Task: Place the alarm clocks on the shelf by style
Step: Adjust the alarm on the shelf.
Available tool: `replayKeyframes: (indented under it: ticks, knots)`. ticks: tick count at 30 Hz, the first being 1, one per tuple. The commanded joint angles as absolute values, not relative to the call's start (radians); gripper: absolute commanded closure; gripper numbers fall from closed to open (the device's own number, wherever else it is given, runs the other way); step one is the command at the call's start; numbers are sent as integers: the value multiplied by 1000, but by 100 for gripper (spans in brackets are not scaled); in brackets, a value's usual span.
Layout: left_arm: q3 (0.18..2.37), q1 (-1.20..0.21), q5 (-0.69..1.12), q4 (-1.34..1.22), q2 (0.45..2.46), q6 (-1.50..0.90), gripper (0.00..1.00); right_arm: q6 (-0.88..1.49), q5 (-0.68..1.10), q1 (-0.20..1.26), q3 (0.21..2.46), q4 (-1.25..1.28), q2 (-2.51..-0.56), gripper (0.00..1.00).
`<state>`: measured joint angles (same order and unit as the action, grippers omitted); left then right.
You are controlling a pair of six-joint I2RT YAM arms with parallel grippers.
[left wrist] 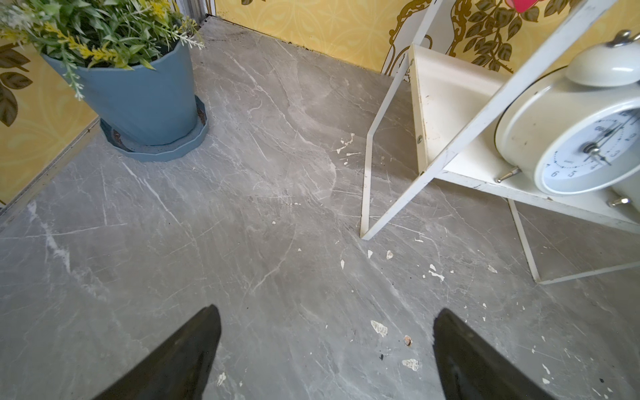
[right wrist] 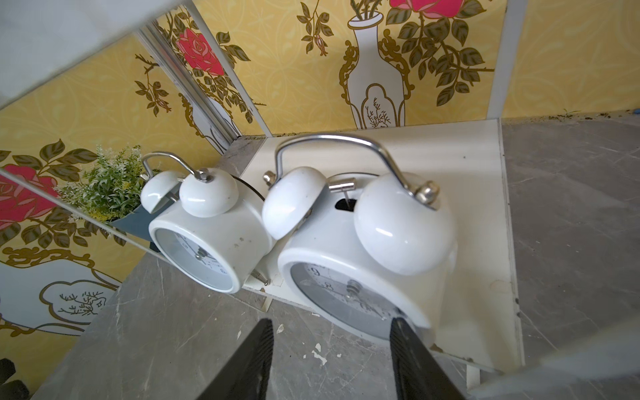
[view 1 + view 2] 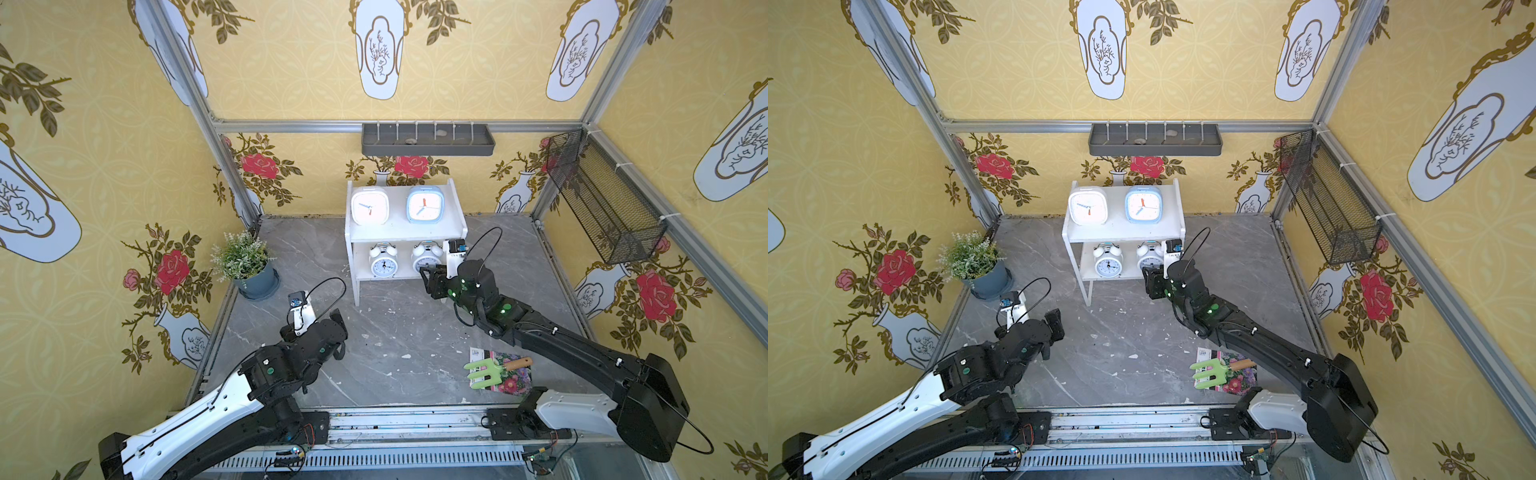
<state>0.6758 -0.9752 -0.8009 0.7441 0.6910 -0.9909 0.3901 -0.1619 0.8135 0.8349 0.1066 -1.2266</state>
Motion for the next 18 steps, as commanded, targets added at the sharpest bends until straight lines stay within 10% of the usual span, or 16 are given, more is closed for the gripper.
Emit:
replayKeyframes:
  ticks: [1,18]
  knots:
    - [669,-973,-810,765,686,-976,1,373,-173,819,844,134,-1226,44]
    - [853,-948,-989,700,690,-695,1,352,-811,1179,1013,-445,-945,20]
